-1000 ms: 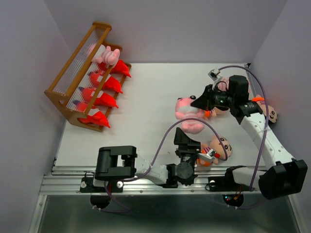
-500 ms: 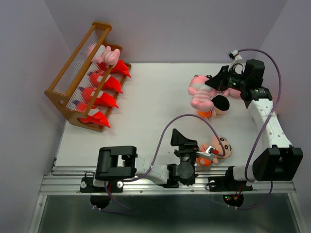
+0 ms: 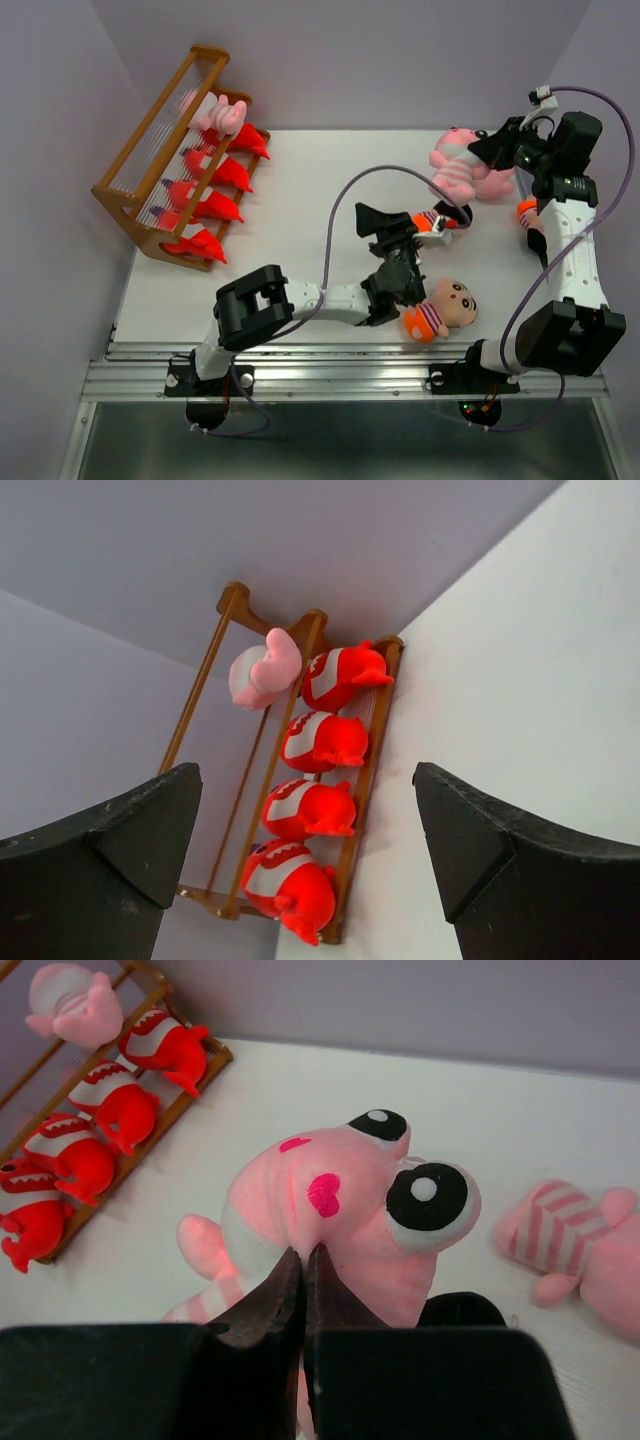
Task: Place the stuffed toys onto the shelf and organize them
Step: Pass the stuffed toy from the right arm to the left
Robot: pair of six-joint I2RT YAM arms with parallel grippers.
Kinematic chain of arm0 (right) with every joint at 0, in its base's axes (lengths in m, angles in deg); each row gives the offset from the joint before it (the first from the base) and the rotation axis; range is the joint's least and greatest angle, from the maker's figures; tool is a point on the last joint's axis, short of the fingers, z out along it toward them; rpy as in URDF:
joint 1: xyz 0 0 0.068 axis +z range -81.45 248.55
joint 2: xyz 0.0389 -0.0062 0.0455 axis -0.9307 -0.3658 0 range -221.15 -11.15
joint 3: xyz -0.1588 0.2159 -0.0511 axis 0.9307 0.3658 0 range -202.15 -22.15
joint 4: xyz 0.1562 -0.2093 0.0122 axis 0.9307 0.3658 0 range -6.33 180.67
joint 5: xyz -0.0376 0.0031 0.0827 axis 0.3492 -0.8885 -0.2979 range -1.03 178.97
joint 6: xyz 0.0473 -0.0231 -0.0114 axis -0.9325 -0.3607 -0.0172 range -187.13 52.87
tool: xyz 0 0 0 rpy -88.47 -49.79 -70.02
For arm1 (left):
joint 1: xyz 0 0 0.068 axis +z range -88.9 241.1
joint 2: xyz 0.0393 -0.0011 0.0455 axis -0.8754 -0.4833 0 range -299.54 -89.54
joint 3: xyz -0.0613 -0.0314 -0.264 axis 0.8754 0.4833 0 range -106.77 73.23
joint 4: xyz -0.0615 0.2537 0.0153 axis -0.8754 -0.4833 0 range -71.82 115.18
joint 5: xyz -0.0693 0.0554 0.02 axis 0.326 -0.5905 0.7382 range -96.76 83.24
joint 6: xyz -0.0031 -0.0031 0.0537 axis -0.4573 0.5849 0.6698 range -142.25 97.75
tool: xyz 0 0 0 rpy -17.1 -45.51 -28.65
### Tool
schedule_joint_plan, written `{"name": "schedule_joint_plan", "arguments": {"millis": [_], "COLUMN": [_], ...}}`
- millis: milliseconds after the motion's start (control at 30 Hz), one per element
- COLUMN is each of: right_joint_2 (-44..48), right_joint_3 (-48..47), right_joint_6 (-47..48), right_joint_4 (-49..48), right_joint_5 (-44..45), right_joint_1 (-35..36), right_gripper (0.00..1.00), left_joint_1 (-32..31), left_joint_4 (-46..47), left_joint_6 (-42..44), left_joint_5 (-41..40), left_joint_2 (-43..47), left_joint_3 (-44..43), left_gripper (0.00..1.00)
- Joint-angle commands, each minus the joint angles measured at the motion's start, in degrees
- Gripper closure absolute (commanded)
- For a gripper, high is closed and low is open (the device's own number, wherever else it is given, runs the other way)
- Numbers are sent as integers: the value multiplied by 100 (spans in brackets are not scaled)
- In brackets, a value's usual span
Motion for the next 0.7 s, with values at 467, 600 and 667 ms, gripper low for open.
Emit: {"name": "schedule_joint_plan", "arguments": {"millis": [467, 600, 667], "right_joint_2": [421, 439, 447], "right_joint_3": [741, 1085, 1191], "right_joint_6": [292, -76, -323], "right_joint_4": [-694, -1028, -1187], "right_joint_5": [-1177, -1661, -1776], "right_joint_1": [-103, -103, 19], "right_gripper": [99, 99, 99], "left_joint_1": [1748, 2172, 2199], "left_joint_4": [-5708, -5118, -5091], "left_joint_6": [-10627, -12125, -12487], "left_joint_5": [5910, 7225, 7665], "left_joint_2": [3388, 4130, 4148], "left_joint_3": [-558, 800, 1153], "left_gripper": [1, 1, 1]}}
